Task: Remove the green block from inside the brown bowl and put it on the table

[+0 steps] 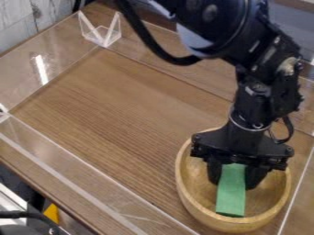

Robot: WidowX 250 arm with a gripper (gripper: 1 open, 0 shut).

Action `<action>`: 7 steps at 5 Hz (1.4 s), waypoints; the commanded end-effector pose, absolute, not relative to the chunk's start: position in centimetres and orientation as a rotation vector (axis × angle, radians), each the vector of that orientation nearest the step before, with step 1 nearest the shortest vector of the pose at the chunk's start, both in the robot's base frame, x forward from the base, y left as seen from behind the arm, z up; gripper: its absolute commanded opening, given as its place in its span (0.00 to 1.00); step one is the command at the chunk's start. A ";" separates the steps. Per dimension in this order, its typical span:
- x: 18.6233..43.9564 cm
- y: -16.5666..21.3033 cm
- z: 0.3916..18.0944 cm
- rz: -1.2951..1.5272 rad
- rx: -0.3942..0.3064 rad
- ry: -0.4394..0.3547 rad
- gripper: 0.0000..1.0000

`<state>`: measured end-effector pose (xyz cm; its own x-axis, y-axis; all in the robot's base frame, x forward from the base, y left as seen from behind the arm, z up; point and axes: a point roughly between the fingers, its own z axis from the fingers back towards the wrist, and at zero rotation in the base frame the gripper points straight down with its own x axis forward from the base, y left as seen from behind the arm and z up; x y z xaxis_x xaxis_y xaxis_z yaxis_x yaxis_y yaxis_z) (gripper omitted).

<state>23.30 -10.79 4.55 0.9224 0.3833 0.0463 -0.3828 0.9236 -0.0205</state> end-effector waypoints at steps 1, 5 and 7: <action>23.9 -11.1 5.4 0.352 -0.047 -0.086 0.00; 23.7 -8.9 6.1 0.378 -0.062 -0.064 0.00; 23.3 -8.6 6.7 0.398 -0.070 -0.050 0.00</action>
<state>22.81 -8.51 5.47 0.9223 0.3864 -0.0024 -0.3861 0.9214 -0.0447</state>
